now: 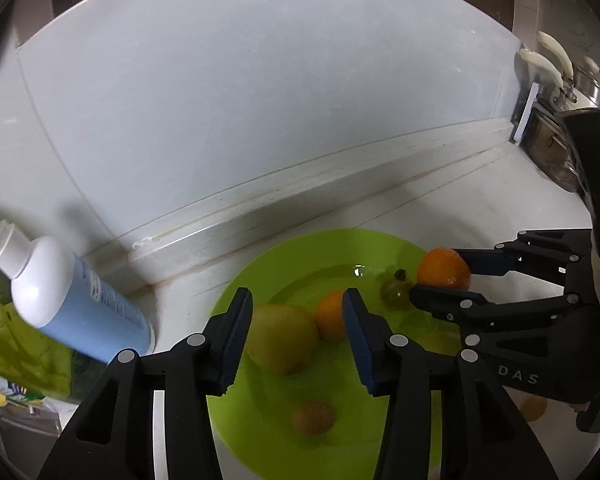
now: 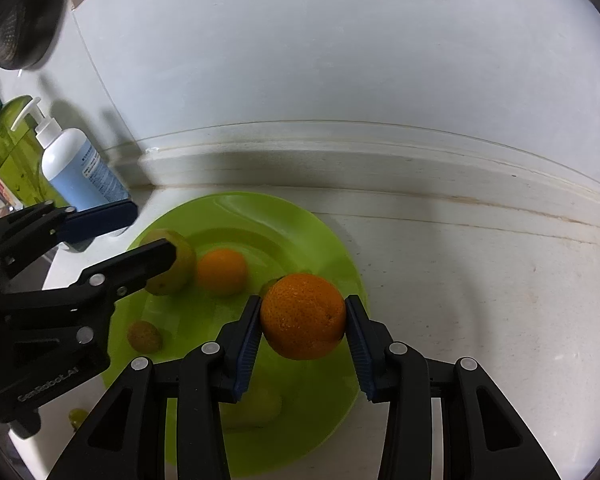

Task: Organize fruits
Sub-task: 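Lower both oranges onto the plate and open both grippers, then withdraw both grippers from the plate toward the remaining fruits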

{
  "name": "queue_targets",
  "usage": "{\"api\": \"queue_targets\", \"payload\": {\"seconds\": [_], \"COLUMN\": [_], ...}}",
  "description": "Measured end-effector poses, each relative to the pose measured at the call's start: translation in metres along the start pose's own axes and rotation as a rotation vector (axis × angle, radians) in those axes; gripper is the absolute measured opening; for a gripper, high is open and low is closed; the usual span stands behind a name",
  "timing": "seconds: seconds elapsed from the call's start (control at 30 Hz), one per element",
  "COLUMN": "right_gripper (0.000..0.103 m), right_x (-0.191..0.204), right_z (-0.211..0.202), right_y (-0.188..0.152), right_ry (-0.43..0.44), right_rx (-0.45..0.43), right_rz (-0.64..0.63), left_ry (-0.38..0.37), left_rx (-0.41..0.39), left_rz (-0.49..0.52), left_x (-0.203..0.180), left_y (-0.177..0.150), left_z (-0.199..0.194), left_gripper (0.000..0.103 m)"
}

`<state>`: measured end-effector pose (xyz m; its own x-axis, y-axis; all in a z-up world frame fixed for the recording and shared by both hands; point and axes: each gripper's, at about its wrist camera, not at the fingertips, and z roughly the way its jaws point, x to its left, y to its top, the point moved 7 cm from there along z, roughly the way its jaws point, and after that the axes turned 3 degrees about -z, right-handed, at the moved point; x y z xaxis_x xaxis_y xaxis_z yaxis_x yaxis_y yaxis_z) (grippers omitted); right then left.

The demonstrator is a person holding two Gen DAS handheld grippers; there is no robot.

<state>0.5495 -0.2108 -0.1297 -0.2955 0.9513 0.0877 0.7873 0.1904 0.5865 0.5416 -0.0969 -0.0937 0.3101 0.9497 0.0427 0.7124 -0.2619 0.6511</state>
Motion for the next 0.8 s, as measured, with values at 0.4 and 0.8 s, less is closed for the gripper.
{"api": "queue_targets", "payload": {"seconds": [0.4, 0.8], "right_gripper": [0.049, 0.049], "right_x": [0.006, 0.024], "right_z": [-0.024, -0.063], "right_y": [-0.002, -0.002], "right_ry": [-0.020, -0.020], "right_rx": [-0.050, -0.127], "right_rz": [-0.021, -0.026], "left_ry": [0.006, -0.008], "left_rx": [-0.022, -0.086], "left_rz": [-0.053, -0.077], "left_x": [0.003, 0.005], "left_y": [-0.004, -0.008], "left_z": [-0.018, -0.060], "left_gripper": [0.051, 0.053]}}
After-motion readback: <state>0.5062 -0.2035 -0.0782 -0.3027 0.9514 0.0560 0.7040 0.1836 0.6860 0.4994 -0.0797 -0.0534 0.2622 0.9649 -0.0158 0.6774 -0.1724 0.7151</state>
